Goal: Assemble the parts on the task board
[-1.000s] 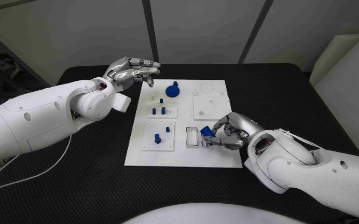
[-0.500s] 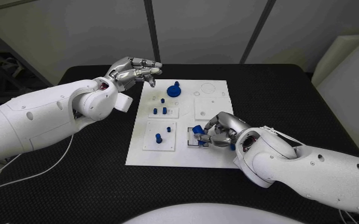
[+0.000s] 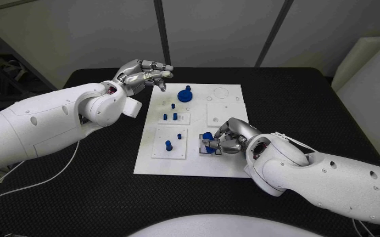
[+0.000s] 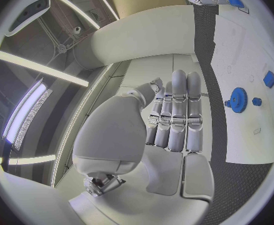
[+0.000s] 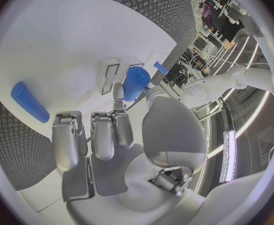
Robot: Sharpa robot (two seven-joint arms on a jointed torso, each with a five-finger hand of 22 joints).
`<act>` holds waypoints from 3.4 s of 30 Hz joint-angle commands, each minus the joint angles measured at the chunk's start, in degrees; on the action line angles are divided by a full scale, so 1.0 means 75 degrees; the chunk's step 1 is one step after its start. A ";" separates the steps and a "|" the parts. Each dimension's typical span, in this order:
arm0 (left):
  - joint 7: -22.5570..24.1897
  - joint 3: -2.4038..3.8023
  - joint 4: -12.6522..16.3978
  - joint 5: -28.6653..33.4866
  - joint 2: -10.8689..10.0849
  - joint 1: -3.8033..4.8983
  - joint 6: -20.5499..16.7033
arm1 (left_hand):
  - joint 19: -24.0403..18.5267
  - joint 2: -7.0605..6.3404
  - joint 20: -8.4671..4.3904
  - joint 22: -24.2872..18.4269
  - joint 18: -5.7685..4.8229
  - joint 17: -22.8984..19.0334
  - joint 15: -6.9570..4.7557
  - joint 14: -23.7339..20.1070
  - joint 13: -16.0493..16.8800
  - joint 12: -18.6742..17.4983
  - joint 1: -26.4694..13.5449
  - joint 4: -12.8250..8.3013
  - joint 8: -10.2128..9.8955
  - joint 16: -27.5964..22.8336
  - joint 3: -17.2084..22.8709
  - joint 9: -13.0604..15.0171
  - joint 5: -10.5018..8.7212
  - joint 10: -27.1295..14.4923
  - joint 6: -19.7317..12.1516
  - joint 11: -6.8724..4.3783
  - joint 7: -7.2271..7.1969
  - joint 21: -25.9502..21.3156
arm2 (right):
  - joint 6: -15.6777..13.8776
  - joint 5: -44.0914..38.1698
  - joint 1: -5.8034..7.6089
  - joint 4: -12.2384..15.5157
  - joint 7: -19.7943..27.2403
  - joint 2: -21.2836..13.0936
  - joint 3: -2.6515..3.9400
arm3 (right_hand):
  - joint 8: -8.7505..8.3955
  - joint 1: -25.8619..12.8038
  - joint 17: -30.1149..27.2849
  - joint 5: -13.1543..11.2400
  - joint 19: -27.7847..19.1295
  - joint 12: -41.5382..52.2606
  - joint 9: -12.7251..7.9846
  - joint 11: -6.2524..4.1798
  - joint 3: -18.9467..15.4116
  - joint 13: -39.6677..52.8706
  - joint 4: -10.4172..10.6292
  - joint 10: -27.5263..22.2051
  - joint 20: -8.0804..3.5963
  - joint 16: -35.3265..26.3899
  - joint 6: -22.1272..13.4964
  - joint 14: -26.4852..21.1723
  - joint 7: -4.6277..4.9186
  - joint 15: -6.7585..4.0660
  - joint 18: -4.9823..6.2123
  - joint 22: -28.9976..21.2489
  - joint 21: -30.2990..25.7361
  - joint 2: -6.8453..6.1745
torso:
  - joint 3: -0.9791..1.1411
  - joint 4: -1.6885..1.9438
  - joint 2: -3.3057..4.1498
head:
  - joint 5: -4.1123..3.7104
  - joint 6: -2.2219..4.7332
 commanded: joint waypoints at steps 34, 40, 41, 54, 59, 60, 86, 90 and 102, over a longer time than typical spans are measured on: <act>0.0018 0.0006 0.0028 0.0033 -0.0018 0.0010 0.0101 | 0.0027 0.0068 0.0047 -0.0010 -0.0088 -0.0010 0.0004 0.0034 -0.0008 -0.0016 -0.0006 -0.0003 -0.0046 -0.0032 -0.0033 -0.0009 -0.0034 -0.0057 -0.0049 0.0004 0.0007 -0.0003 | -0.0010 -0.0524 0.0023 0.0238 0.0101 -0.0063 0.0004 | -0.0403 0.0622 0.0868 -0.0876 0.0804 -0.0204 0.0634 -0.0081 -0.0484 0.0980 -0.0479 0.0180 -0.0087 -0.0118 0.0235 0.0547 -0.0010 -0.0073 -0.0055 0.2008 0.0023 0.0048 | 0.0003 -0.0004 -0.0006 | 0.0035 -0.0058; 0.0017 0.0006 0.0019 0.0033 -0.0013 0.0010 0.0103 | 0.0027 0.0068 0.0047 -0.0010 -0.0088 -0.0010 0.0004 0.0034 -0.0008 -0.0016 -0.0006 -0.0003 -0.0046 -0.0032 -0.0033 -0.0009 -0.0034 -0.0057 -0.0049 0.0004 0.0007 -0.0003 | 0.0008 -0.0596 0.0023 0.0267 0.0112 -0.0055 0.0004 | -0.0410 0.0679 0.0868 -0.0873 0.0804 -0.0188 0.0651 -0.0083 -0.0493 0.0994 -0.0496 0.0189 -0.0087 -0.0119 0.0253 0.0547 -0.0013 -0.0073 -0.0055 0.2008 0.0023 0.0067 | 0.0000 0.0006 -0.0011 | 0.0037 -0.0047; 0.0017 0.0006 0.0019 0.0033 -0.0014 0.0010 0.0103 | 0.0027 0.0068 0.0047 -0.0010 -0.0088 -0.0010 0.0004 0.0034 -0.0008 -0.0016 -0.0006 -0.0003 -0.0046 -0.0032 -0.0033 -0.0009 -0.0034 -0.0057 -0.0049 0.0004 0.0007 -0.0003 | 0.0019 -0.0604 0.0023 0.0266 0.0109 -0.0055 0.0004 | -0.0410 0.0683 0.0870 -0.0873 0.0804 -0.0188 0.0653 -0.0083 -0.0493 0.0993 -0.0497 0.0189 -0.0087 -0.0119 0.0255 0.0547 -0.0013 -0.0073 -0.0055 0.2008 0.0023 0.0070 | -0.0002 0.0003 -0.0008 | 0.0039 -0.0048; 0.0014 0.0006 0.0018 0.0033 -0.0017 0.0010 0.0099 | 0.0027 0.0068 0.0047 -0.0010 -0.0088 -0.0010 0.0004 0.0034 -0.0008 -0.0016 -0.0006 -0.0003 -0.0046 -0.0032 -0.0033 -0.0009 -0.0034 -0.0057 -0.0049 0.0004 0.0007 -0.0003 | 0.0102 -0.0688 0.0023 0.0090 0.0090 0.0065 0.0004 | -0.0412 0.0830 0.0886 -0.0868 0.0804 -0.0167 0.0714 -0.0104 -0.0501 0.1014 -0.0541 0.0205 -0.0094 -0.0113 0.0349 0.0552 -0.0042 -0.0085 -0.0055 0.2008 0.0023 0.0198 | -0.0002 0.0000 -0.0001 | 0.0077 -0.0052; 0.0010 0.0006 0.0016 0.0033 -0.0015 0.0010 0.0098 | 0.0027 0.0068 0.0047 -0.0010 -0.0088 -0.0010 0.0004 0.0034 -0.0008 -0.0016 -0.0006 -0.0003 -0.0046 -0.0032 -0.0033 -0.0009 -0.0034 -0.0057 -0.0049 0.0004 0.0007 -0.0003 | 0.0009 -0.0717 0.0024 -0.0014 0.0114 0.0163 0.0003 | -0.0411 0.0890 0.0887 -0.0867 0.0804 -0.0151 0.0748 -0.0125 -0.0496 0.1028 -0.0552 0.0218 -0.0105 -0.0114 0.0416 0.0552 -0.0067 -0.0100 -0.0055 0.2008 0.0023 0.0305 | 0.0001 -0.0007 0.0005 | 0.0067 -0.0054; 0.0009 0.0006 0.0014 0.0033 -0.0014 0.0010 0.0097 | 0.0027 0.0068 0.0047 -0.0010 -0.0088 -0.0010 0.0004 0.0034 -0.0008 -0.0016 -0.0006 -0.0003 -0.0046 -0.0032 -0.0033 -0.0009 -0.0034 -0.0057 -0.0049 0.0004 0.0007 -0.0003 | -0.0014 -0.0737 0.0024 -0.0052 0.0121 0.0188 0.0003 | -0.0413 0.0903 0.0887 -0.0867 0.0804 -0.0148 0.0753 -0.0129 -0.0495 0.1030 -0.0557 0.0220 -0.0107 -0.0115 0.0425 0.0552 -0.0072 -0.0103 -0.0055 0.2008 0.0023 0.0321 | 0.0000 -0.0009 0.0002 | 0.0067 -0.0055; 0.0012 0.0006 0.0002 0.0033 -0.0020 0.0010 0.0086 | 0.0027 0.0068 0.0047 -0.0010 -0.0088 -0.0010 0.0004 0.0034 -0.0008 -0.0016 -0.0006 -0.0003 -0.0046 -0.0032 -0.0033 -0.0009 -0.0034 -0.0057 -0.0049 0.0004 0.0007 -0.0003 | -0.1101 -0.0036 0.0029 0.0270 0.1693 -0.0355 0.0037 | -0.0992 0.1334 0.0715 -0.0817 0.0804 -0.0564 0.0574 0.0035 -0.0665 0.0769 -0.0836 0.0036 -0.0061 -0.0229 -0.0190 0.0509 0.0155 -0.0001 -0.0055 0.2008 0.0023 0.0418 | 0.0002 -0.0024 -0.0019 | 0.0035 -0.0010; 0.0016 0.0004 0.0018 0.0033 -0.0039 0.0008 0.0082 | 0.0027 0.0068 0.0047 -0.0010 -0.0088 -0.0010 0.0004 0.0034 -0.0008 -0.0016 -0.0006 -0.0003 -0.0046 -0.0032 -0.0033 -0.0009 -0.0034 -0.0057 -0.0049 0.0004 0.0007 -0.0003 | -0.0949 0.0570 0.0032 0.0583 0.2252 -0.0967 0.0204 | -0.0996 0.1402 0.0629 -0.0789 0.0801 -0.0887 0.0161 0.0150 -0.0718 0.0553 -0.0835 -0.0111 0.0051 -0.0294 -0.0457 0.0487 0.0278 0.0108 -0.0054 0.2004 0.0017 0.0507 | -0.0001 -0.0023 -0.0014 | -0.0028 0.0034; 0.0024 0.0001 0.0037 0.0034 -0.0023 0.0005 0.0077 | 0.0041 0.0080 0.0052 -0.0045 -0.0085 -0.0008 0.0005 0.0036 -0.0006 -0.0018 -0.0020 0.0004 -0.0057 -0.0060 -0.0060 -0.0016 -0.0033 -0.0064 -0.0045 0.0003 0.0005 -0.0052 | 0.0338 0.0275 0.0032 0.0913 0.1717 -0.2289 0.0270 | -0.0979 0.1481 0.0651 -0.0755 0.0804 -0.1013 -0.0763 0.0206 -0.0870 0.0462 -0.0842 -0.0126 0.0138 -0.0298 -0.0435 0.0497 0.0338 0.0164 -0.0055 0.2007 0.0022 0.0593 | -0.0007 -0.0033 -0.0043 | -0.0253 0.0103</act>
